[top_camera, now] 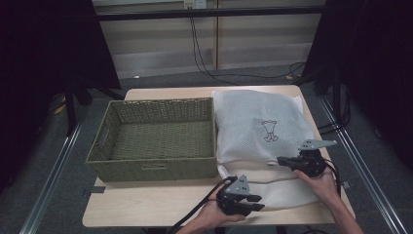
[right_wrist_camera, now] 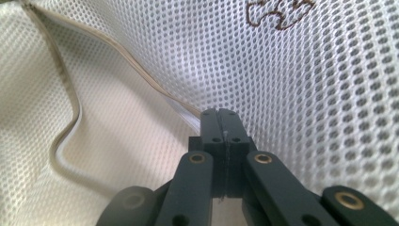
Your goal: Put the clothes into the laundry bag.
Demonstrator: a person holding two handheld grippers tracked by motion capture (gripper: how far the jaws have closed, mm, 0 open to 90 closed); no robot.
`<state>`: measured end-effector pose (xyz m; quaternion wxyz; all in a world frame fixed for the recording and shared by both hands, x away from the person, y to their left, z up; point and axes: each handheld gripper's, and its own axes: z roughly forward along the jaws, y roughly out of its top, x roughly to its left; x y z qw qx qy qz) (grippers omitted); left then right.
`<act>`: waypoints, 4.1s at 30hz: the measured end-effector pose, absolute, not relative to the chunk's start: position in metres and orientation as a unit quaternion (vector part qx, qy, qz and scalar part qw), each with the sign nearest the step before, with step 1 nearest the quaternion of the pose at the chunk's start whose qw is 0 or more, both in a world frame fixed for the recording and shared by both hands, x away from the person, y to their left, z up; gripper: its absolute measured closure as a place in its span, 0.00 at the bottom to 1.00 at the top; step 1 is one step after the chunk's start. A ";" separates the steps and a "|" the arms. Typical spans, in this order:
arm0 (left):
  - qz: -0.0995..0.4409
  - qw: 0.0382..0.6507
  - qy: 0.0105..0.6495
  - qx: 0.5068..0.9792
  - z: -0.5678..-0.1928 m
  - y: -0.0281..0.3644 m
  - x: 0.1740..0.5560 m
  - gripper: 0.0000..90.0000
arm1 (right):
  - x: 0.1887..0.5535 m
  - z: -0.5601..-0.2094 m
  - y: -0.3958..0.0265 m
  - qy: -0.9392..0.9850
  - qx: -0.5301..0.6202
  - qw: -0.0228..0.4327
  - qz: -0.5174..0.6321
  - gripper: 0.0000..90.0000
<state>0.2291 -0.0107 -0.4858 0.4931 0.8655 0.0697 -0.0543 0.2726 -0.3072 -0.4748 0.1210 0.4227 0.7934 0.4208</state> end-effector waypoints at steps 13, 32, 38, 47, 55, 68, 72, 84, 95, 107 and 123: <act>-0.025 0.522 0.114 0.845 -0.461 0.050 0.250 0.85 | 0.234 -0.449 -0.345 0.753 0.439 0.156 0.465 0.76; 0.015 0.528 0.169 0.832 -0.458 0.092 0.266 0.78 | 0.223 -0.504 -0.407 0.725 0.546 0.165 0.385 0.47; 0.017 0.517 0.183 0.836 -0.461 0.091 0.267 0.66 | 0.224 -0.508 -0.397 0.735 0.531 0.181 0.381 0.73; 0.010 0.509 0.190 0.839 -0.465 0.087 0.269 0.66 | 0.211 -0.500 -0.413 0.724 0.534 0.174 0.400 0.89; -0.013 0.500 0.186 0.846 -0.475 0.076 0.266 0.61 | 0.199 -0.493 -0.431 0.716 0.542 0.189 0.398 0.89; -0.002 0.475 0.237 0.847 -0.489 0.080 0.274 0.96 | 0.193 -0.497 -0.434 0.715 0.540 0.196 0.399 0.89; 0.023 0.437 0.226 0.870 -0.488 0.083 0.266 0.97 | 0.196 -0.502 -0.435 0.710 0.553 0.202 0.388 0.90; 0.020 0.398 0.218 0.891 -0.498 0.080 0.261 0.96 | 0.205 -0.505 -0.426 0.712 0.559 0.227 0.359 0.81; 0.042 0.457 0.220 0.861 -0.481 0.113 0.255 0.65 | 0.190 -0.478 -0.414 0.692 0.535 0.240 0.422 0.48; 0.147 0.502 0.296 0.799 -0.455 0.189 0.236 0.27 | 0.194 -0.435 -0.355 0.690 0.479 0.251 0.480 0.34; 0.199 0.510 0.375 0.748 -0.464 0.271 0.225 0.15 | 0.181 -0.440 -0.303 0.689 0.469 0.232 0.501 0.22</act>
